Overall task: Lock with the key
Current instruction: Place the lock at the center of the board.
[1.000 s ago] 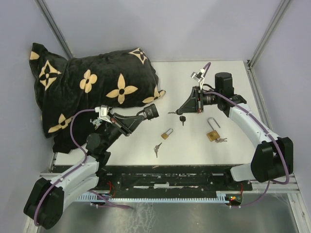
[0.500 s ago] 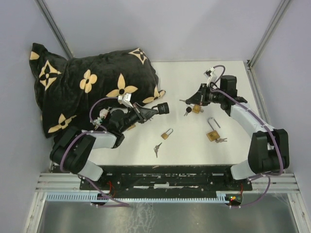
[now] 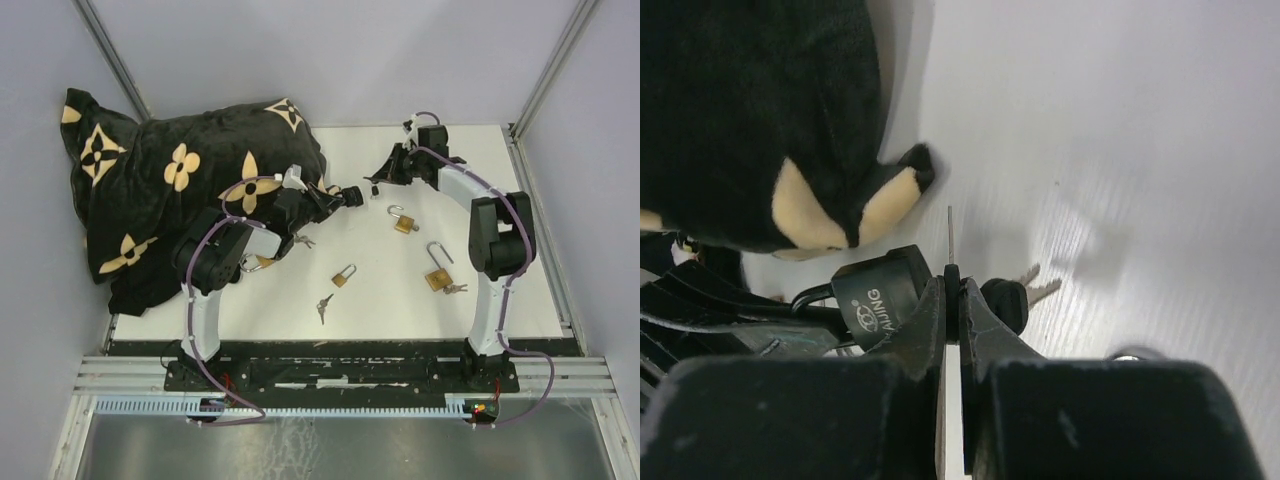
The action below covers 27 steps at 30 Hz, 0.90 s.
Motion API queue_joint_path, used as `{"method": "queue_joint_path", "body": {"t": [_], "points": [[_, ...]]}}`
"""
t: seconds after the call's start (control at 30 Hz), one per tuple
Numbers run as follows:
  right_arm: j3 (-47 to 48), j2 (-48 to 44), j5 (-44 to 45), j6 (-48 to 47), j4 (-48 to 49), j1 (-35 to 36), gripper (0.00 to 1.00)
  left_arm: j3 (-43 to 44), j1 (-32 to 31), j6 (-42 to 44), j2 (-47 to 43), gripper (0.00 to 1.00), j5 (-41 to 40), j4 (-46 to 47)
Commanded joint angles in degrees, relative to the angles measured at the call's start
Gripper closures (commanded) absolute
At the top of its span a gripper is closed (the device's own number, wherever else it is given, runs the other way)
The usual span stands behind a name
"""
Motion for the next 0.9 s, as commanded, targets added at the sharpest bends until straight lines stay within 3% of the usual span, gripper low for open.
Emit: {"method": "queue_joint_path", "body": {"t": [0.0,0.27,0.43,0.53,0.7,0.87], "points": [[6.01,4.79,3.23,2.61,-1.19,1.65,0.94,8.51,-0.79,-1.58,3.16,0.93,-2.99,0.02],[7.86,8.85,2.93,3.74,0.08,2.08,0.89,13.78,-1.27,-1.28,7.17,0.86,-5.12,-7.19],[10.37,11.39,2.98,1.83,-3.16,2.06,0.62,14.15,-1.65,1.52,5.33,0.54,-6.57,-12.17],[11.61,11.44,2.85,-1.47,-5.64,2.08,0.51,11.01,-2.1,3.32,1.58,0.38,-9.28,-13.17],[10.7,5.83,4.26,-11.12,-8.89,1.79,0.34,6.04,-2.42,7.16,-6.07,0.3,-11.75,-16.27],[6.75,-3.29,3.02,-20.79,-12.28,0.72,0.25,2.9,-3.88,13.29,-15.07,0.23,-15.21,-22.66]]}}
